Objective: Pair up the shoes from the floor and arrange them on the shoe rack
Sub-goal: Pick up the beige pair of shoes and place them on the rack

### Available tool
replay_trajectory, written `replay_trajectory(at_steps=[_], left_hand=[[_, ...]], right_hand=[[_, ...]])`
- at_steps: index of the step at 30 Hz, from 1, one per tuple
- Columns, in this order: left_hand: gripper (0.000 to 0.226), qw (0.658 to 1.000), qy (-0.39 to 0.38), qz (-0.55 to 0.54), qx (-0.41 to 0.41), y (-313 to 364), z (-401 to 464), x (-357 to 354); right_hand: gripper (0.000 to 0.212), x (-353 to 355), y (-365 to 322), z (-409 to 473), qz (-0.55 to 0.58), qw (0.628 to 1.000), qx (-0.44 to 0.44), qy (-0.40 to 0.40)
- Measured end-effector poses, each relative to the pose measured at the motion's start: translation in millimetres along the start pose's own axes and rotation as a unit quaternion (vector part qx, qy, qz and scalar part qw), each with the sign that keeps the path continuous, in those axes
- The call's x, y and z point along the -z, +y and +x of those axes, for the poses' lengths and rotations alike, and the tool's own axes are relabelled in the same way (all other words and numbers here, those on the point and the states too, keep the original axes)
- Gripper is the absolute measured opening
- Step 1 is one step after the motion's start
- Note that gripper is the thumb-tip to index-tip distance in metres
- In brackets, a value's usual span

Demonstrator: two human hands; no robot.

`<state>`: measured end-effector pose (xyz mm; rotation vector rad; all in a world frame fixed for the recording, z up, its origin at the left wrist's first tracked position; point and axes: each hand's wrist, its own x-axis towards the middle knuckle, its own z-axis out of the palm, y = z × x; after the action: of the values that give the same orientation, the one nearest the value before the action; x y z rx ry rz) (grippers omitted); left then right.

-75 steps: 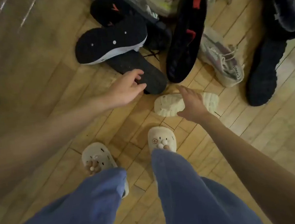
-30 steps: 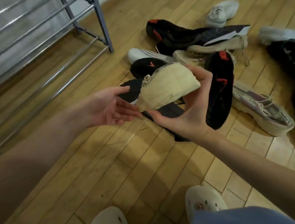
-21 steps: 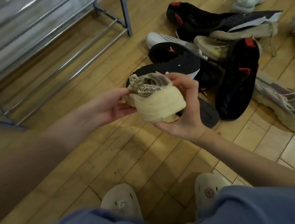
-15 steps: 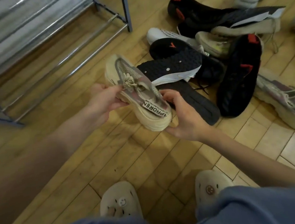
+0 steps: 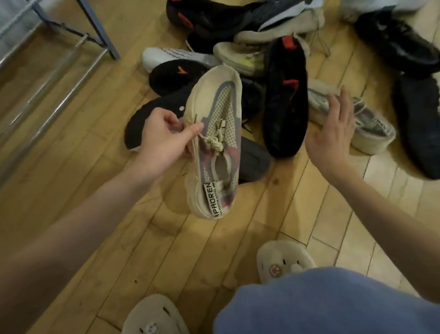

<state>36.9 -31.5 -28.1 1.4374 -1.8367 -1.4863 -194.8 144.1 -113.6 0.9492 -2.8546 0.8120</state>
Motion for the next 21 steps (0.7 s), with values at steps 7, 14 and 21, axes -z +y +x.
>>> replay_trajectory(at_steps=[7, 14, 21], left_hand=[[0.032, 1.000, -0.024, 0.008, -0.018, 19.2, 7.8, -27.4], [0.032, 1.000, -0.013, 0.013, -0.024, 20.4, 9.0, -35.2], [0.033, 0.999, -0.009, 0.000, -0.032, 13.6, 11.2, -26.1]], right_hand=[[0.101, 12.0, 52.1, 67.6, -0.175, 0.966, -0.075, -0.173], [0.081, 3.2, 51.9, 79.2, -0.175, 0.962, -0.114, -0.175], [0.100, 20.9, 39.4, 39.7, 0.015, 0.920, -0.372, -0.120]])
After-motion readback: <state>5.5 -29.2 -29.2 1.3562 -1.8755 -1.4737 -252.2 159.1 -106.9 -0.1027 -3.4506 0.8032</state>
